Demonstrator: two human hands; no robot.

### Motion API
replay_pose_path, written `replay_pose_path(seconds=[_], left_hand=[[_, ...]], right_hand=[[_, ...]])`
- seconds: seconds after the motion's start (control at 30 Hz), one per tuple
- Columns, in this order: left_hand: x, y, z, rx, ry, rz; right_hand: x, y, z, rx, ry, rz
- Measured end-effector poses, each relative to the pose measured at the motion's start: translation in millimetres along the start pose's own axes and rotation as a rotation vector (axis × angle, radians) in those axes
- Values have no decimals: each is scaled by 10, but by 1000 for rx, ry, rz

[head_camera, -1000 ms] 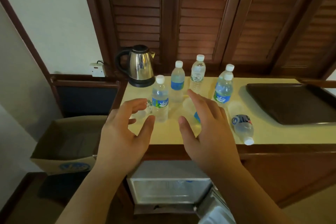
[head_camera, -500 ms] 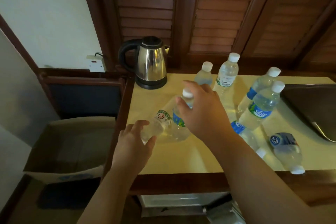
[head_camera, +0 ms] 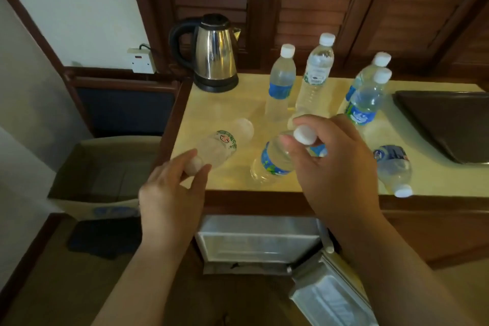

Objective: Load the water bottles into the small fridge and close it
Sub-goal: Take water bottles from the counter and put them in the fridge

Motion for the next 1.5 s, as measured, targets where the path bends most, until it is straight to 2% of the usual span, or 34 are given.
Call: replay_pose_path(seconds=[0.07,0.2,0.33,0.47,0.67,0.77,0.93,1.07,1.27,1.4,1.5], left_hand=[[-195,283,-270,-43,-34,30],[-525,807,-1010,-105,6,96],[-587,958,-1789,-33,29,20],[-401,705,-2415,47,48,19],[366,-352,-3041,274,118,-27],[832,-960,-3201,275,92,-17],[1628,-1926,-3376,274,157,-37],[2106,-2541,-3358,285,194,-53],[2662,-3221,-3118,266,158,-95],[2913,-3571,-2962,263,147,-140],[3063,-3749,-2871,266,106,-143]], right_hand=[[-1,310,-304,-26,22,9],[-46,870,-973,-30,70,42],[-215,1078,-1669,37,77,38],[-435,892,-2323,159,0,46],[-994,-5,-3124,301,-69,13],[-1413,-660,-3535,332,-93,28],[-2167,-1911,-4118,414,-116,28],[-2706,-2800,-4122,437,-156,4],[-3288,-3895,-3808,460,-135,-41],[-3614,-4402,-3671,502,-93,-132],[-3756,-4613,-3682,466,-13,-177]])
Point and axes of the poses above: each hand's wrist, its own z-axis towards the middle knuckle, its own y-axis out of the back of the hand, x = y × z, the point moved 5 cm from there along z, towards the middle knuckle, and after that the axes turned 6 degrees about y, right-handed, at the moved point
